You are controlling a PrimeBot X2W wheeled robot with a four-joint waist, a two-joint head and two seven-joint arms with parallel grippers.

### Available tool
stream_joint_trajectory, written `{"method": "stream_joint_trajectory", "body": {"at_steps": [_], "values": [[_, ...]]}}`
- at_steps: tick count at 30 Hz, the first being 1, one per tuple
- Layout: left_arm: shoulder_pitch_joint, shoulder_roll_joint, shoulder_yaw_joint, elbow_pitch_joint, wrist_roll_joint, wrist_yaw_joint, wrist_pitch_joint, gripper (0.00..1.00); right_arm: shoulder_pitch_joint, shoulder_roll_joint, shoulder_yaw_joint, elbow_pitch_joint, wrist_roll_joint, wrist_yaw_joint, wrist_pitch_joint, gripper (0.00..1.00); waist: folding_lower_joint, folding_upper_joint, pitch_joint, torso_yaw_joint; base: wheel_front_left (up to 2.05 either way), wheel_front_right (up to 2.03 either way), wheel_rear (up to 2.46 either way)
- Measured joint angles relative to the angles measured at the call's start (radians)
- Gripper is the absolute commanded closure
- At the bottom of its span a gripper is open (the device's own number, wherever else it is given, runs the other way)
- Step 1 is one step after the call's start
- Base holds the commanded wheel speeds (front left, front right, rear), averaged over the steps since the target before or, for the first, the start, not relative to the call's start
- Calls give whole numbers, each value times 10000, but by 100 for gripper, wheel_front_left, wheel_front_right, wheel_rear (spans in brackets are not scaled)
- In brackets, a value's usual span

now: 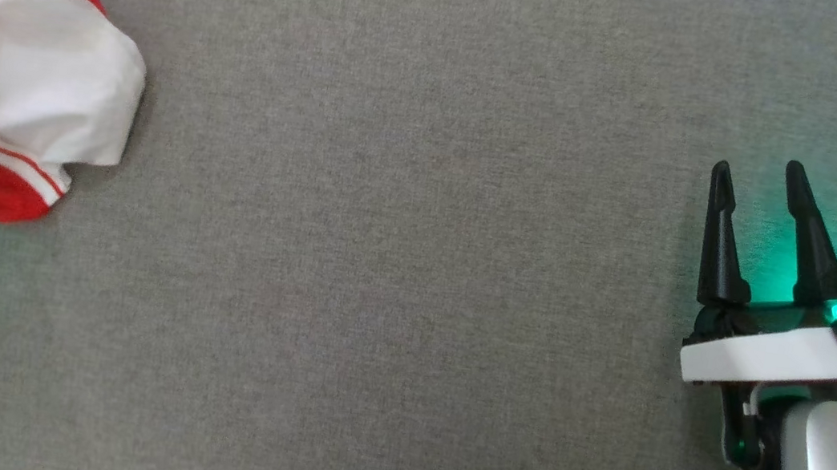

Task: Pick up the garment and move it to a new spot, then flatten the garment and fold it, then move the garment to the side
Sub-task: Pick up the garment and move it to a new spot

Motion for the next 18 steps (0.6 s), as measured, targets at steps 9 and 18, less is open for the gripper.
{"method": "stream_joint_trajectory", "body": {"at_steps": [9,18], "values": [[-219,750,-238,-700,345,-711,-832,100,75,4,115,961,694,0,-581,0,-4,1,-1461,43,0,0,0],[-2535,-136,-1484,-2600,-184,-1680,-1078,100,946,15,278,1814,1356,0,-961,0,-7,1,-3781,-60,0,0,0]]}}
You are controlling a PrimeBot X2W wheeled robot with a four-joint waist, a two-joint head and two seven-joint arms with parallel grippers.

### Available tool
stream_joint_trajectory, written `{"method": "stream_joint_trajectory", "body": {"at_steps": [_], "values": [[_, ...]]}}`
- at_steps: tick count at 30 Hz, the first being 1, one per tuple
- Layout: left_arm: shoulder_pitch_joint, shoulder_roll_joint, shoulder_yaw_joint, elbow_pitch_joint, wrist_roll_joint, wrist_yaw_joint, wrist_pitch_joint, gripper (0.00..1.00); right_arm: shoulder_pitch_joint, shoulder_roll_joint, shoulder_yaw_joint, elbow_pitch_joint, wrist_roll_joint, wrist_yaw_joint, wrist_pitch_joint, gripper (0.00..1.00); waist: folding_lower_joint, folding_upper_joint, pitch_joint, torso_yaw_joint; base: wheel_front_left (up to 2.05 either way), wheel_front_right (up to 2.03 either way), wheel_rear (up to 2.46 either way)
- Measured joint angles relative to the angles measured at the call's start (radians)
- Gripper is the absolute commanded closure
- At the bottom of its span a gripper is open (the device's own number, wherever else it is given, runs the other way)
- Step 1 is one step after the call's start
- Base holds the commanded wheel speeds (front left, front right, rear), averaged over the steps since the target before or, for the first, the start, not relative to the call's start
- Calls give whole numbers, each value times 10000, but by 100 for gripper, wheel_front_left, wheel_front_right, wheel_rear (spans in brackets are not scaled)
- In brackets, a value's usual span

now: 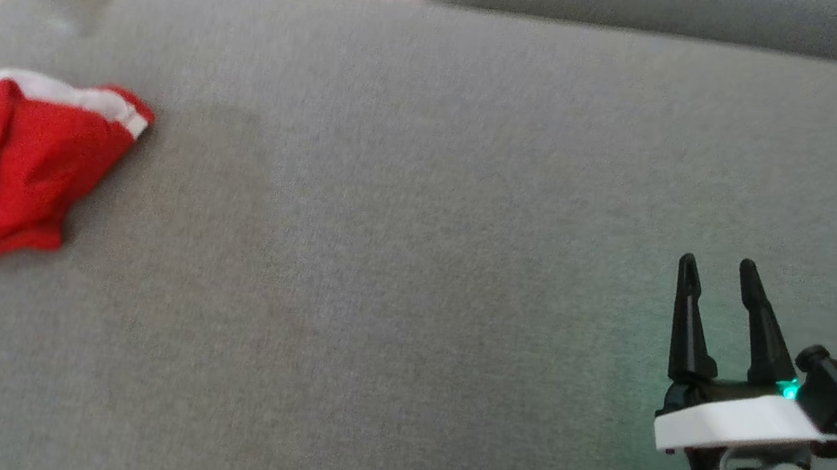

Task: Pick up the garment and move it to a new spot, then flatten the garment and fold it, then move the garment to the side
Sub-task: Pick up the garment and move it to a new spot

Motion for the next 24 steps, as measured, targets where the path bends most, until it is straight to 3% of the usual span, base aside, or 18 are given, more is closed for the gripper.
{"method": "stream_joint_trajectory", "body": {"at_steps": [6,13,19,24], "values": [[-216,-1354,-951,-756,-999,-305,169,100,106,6,86,54,134,0,-81,0,4,0,-705,-701,0,0,0],[381,-2851,-1875,-1179,-1877,-422,-54,100,105,4,374,-4,165,0,-69,0,4,0,-757,-1823,0,0,0],[1728,-3438,-2424,-537,-1831,-418,-1068,100,17,4,537,-92,165,0,-67,0,5,0,-398,-2540,0,0,0],[2997,-3452,-2903,1448,-986,-351,-2495,100,-267,4,792,-109,167,0,-67,0,6,0,13,-3241,0,0,0]]}}
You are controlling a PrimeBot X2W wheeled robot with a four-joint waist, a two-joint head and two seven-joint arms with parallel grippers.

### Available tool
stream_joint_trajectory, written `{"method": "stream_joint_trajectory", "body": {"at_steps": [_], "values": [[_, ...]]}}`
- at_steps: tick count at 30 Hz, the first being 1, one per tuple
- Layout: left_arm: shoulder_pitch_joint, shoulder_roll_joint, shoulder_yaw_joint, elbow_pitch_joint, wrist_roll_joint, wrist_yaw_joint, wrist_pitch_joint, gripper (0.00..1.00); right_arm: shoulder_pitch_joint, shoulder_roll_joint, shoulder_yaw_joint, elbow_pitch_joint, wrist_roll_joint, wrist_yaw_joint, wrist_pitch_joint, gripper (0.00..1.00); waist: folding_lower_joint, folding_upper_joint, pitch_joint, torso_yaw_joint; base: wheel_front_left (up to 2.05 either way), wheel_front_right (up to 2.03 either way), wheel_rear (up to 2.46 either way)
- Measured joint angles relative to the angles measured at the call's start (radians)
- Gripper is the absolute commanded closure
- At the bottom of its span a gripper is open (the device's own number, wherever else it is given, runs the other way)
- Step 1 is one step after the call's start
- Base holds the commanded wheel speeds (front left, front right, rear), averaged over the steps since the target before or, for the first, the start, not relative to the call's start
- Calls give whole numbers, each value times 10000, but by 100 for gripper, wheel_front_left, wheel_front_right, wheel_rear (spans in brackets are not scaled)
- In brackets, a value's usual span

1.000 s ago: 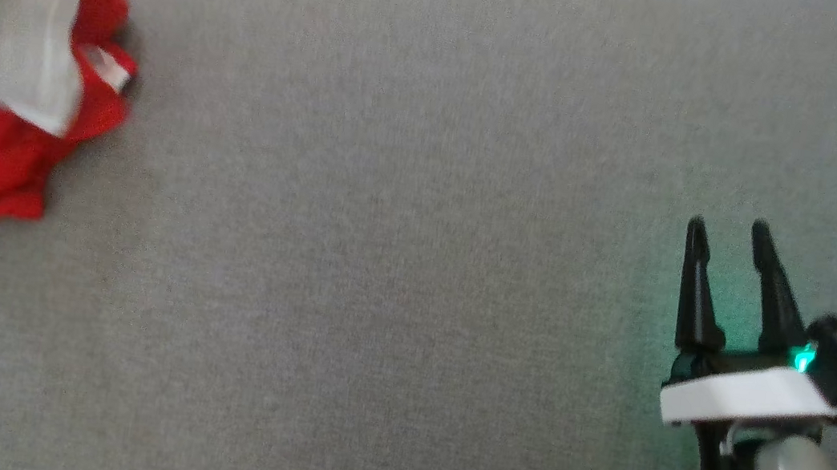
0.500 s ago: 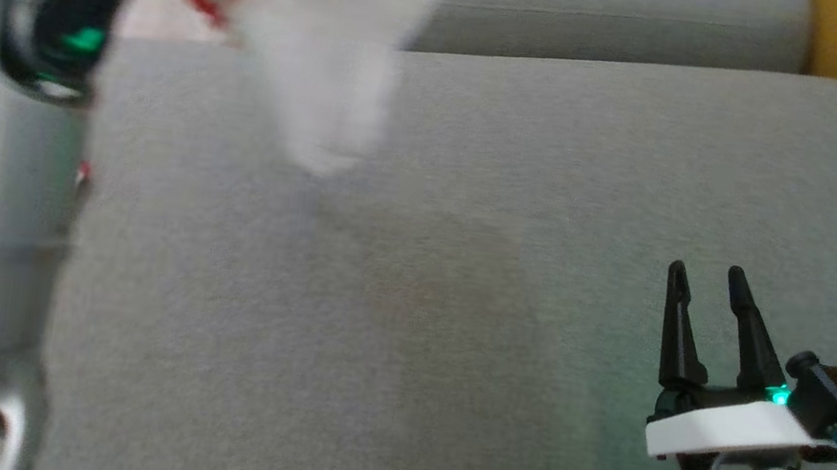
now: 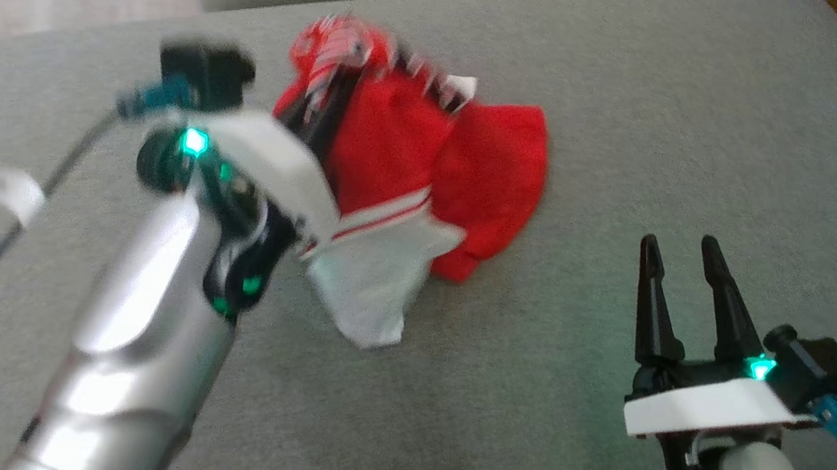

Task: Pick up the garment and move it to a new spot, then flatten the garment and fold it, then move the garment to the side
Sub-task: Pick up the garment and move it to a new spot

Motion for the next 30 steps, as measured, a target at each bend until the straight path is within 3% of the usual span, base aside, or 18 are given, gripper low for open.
{"method": "stream_joint_trajectory", "body": {"at_steps": [2,3,4,5,10,16,23,30], "values": [[322,6,-56,905,334,88,-617,100,-156,0,88,6,73,0,-2,0,0,0,130,-270,0,0,0],[422,17,-84,1348,500,153,-894,67,-196,0,115,13,82,0,-2,0,0,0,182,-383,0,0,0],[498,15,-92,1778,610,245,-1116,67,-207,0,125,27,82,0,-4,0,0,0,224,-488,0,0,0],[550,33,-157,2142,709,278,-1319,0,-205,0,130,61,82,0,-4,0,0,0,247,-574,0,0,0],[779,13,-115,2715,834,280,-3005,0,-167,0,-115,136,61,0,-4,0,-2,0,66,-584,0,0,0],[1838,414,92,2008,1103,159,-5258,0,198,2,-441,88,-249,0,173,0,-2,0,-340,-68,0,0,0],[4232,1216,1179,351,1386,596,-5718,0,701,4,-704,-71,-430,0,548,0,-3,0,-965,593,0,0,0],[6499,1304,2293,-1513,2050,821,-5735,0,1225,8,-752,-132,-462,0,901,0,-3,0,-1374,1017,0,0,0]]}}
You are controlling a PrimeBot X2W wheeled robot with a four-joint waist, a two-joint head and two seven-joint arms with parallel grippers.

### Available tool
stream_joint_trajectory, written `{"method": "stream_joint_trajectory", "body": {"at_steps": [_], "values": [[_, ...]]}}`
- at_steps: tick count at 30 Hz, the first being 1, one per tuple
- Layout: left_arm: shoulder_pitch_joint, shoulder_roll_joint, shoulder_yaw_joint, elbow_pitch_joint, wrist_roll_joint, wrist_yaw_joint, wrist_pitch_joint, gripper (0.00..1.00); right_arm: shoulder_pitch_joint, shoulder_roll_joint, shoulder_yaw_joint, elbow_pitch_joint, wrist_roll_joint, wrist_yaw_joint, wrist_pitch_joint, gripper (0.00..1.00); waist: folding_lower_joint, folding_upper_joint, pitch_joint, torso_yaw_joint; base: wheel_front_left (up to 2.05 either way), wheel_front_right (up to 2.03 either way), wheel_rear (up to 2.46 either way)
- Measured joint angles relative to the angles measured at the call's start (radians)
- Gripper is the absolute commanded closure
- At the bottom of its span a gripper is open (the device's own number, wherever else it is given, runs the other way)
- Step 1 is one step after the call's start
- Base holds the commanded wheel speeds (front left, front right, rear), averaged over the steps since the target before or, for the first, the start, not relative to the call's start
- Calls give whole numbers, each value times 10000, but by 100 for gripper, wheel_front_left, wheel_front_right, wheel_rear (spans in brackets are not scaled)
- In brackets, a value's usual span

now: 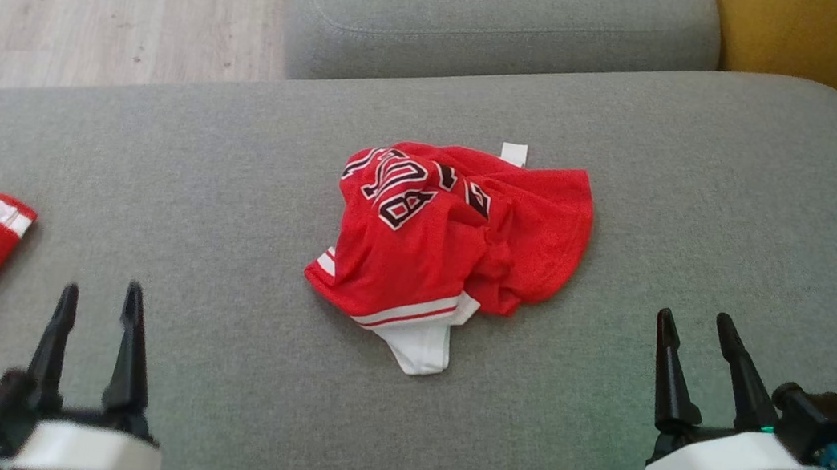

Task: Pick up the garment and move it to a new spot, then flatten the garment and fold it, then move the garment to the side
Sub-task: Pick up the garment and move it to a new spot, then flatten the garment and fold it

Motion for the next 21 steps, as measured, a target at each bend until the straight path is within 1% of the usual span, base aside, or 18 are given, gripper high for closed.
{"method": "stream_joint_trajectory", "body": {"at_steps": [4,12,16,18,21], "values": [[740,-33,107,-408,385,77,-10,0,37,0,-42,-75,15,0,86,0,0,0,-25,81,0,0,0],[732,-245,293,-512,614,71,-10,0,62,0,-56,-142,19,0,132,0,1,0,63,99,0,0,0],[712,-272,320,-510,614,69,-10,0,31,0,-58,-148,326,0,299,0,1,0,210,97,0,0,0],[621,-282,320,-510,616,67,-10,0,-240,0,-52,-50,617,0,688,0,1,0,392,117,0,0,0],[222,-305,307,-558,713,2,-10,0,-1442,-4,-117,617,1058,0,1979,0,2,0,780,195,0,0,0]]}}
